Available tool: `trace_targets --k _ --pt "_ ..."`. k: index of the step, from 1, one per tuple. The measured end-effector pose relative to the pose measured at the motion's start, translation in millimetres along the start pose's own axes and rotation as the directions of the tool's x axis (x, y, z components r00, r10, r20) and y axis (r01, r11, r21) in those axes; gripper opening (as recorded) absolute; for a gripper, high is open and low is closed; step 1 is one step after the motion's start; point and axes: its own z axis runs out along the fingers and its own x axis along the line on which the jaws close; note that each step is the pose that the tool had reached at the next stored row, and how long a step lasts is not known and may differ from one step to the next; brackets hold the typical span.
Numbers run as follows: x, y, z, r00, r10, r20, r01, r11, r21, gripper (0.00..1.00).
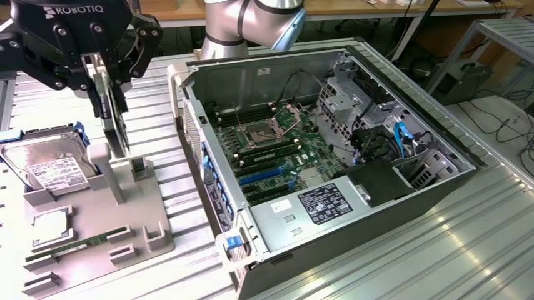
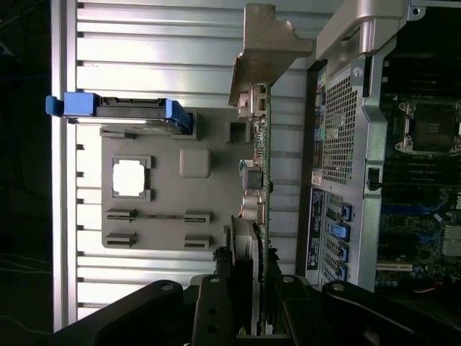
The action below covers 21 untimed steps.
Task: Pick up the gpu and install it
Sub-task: 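Pick up the gpu and move the gpu toward the slot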
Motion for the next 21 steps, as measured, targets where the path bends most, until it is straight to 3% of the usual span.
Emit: trace_targets --k 21 --pt "-0.4 0.0 -32.7 1.0 0.0 -0.0006 0.0 1.0 -0.0001 0.27"
